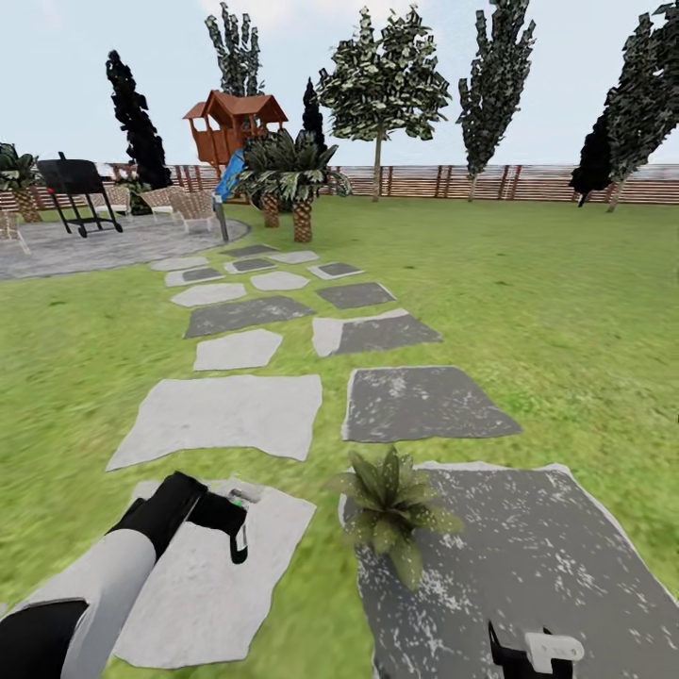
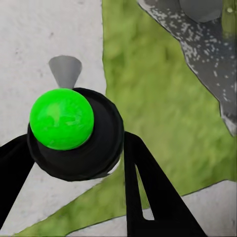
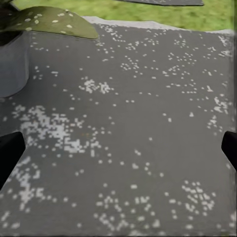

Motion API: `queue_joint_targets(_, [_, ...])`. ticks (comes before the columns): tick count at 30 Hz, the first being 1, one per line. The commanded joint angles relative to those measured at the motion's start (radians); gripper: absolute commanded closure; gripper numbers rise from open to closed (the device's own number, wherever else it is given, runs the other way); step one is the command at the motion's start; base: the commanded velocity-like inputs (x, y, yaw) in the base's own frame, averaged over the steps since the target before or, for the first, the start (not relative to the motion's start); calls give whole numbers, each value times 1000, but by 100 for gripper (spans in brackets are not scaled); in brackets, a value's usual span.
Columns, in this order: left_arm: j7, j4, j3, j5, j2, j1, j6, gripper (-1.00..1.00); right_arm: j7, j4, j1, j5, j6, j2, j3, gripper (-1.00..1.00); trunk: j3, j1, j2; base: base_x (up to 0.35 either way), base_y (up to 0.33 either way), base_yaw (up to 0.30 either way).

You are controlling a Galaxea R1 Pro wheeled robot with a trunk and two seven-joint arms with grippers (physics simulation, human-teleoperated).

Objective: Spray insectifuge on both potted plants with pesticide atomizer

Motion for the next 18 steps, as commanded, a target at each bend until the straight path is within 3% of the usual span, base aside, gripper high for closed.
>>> queue_joint_targets(1, [1,-2,27,-5,-1,11,-19,100,1,1,0,3,-3,0,-6,-100,-1,-1,0,-336,0,52])
queue_joint_targets(5, [20,-1,103,0,-1,57,-169,100,1,1,-1,3,-3,0,-7,-100,-1,-1,0,-336,0,198])
queue_joint_targets(12, [21,5,129,9,-9,79,-280,100,2,2,0,5,-3,0,-6,-100,-1,-1,0,-336,0,273])
queue_joint_targets(15, [19,3,154,73,-4,111,-338,100,3,2,-1,6,-3,0,-5,-100,-1,-1,0,-336,0,279])
queue_joint_targets(18, [15,13,158,86,0,126,-371,100,8,2,0,8,-3,0,-3,-100,-1,-1,0,-232,0,129])
